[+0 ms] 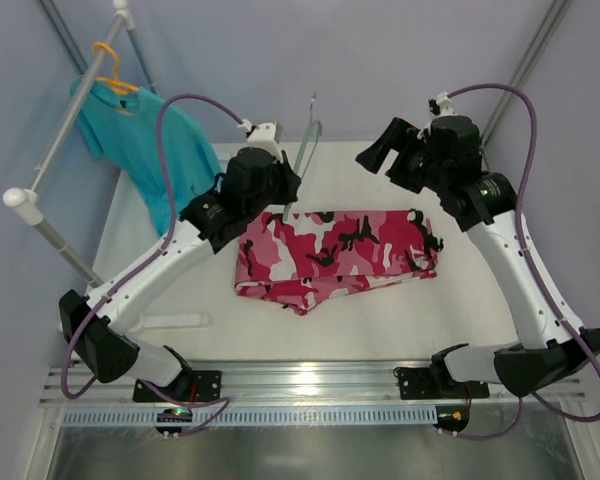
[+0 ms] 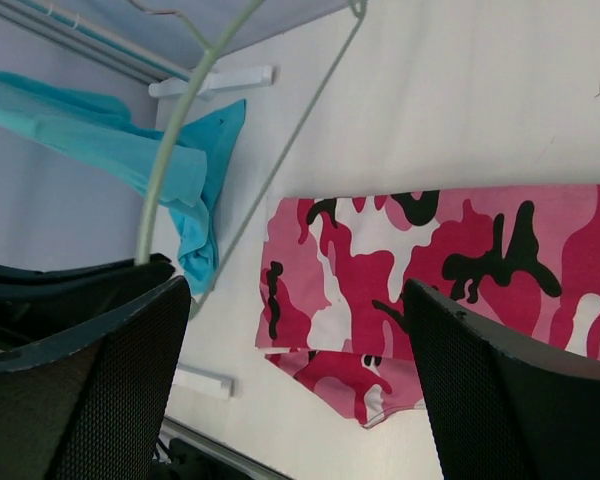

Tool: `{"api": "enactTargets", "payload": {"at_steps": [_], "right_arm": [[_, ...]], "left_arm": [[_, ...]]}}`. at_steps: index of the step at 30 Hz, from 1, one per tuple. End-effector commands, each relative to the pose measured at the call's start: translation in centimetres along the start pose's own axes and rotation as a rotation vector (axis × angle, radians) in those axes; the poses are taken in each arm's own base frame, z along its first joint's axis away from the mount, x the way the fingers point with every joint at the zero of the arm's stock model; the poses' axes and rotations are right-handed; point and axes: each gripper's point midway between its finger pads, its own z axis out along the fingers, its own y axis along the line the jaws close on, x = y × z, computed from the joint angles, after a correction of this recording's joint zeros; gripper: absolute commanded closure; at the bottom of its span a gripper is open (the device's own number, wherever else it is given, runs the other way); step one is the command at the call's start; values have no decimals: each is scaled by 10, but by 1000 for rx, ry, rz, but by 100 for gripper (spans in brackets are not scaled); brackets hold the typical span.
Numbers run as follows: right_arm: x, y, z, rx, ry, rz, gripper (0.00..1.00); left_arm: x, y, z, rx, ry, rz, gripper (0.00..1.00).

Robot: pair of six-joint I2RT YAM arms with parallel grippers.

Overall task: Place the trousers on the hanger
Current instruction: Place trousers on hanger

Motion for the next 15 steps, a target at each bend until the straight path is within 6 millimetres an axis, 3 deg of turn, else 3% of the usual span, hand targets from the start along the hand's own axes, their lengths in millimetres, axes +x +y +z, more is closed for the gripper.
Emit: {"api": "enactTargets", "payload": {"at_steps": [1,2,4,5,7,8,15], "right_arm": [[-10,11,22,57,-51,36,11],[-7,16,28,60,-44,68,11],[-4,23,39,59,-31,77,11],[2,23,51,79,-23,75,11],[2,21,61,112,-26,77,12],[10,14,75,155,-7,77,12],[44,5,112,210,94,70,22]], "left_arm": [[-34,-23,4,16,-212,-4,100],[-13,-29,10,18,-179,26,100],[-2,-35,14,20,-184,42,100],[13,-38,17,22,-163,56,100],[24,-41,18,22,-154,64,100],[30,-40,19,23,-152,64,100],[55,-42,26,54,-124,62,100]]}}
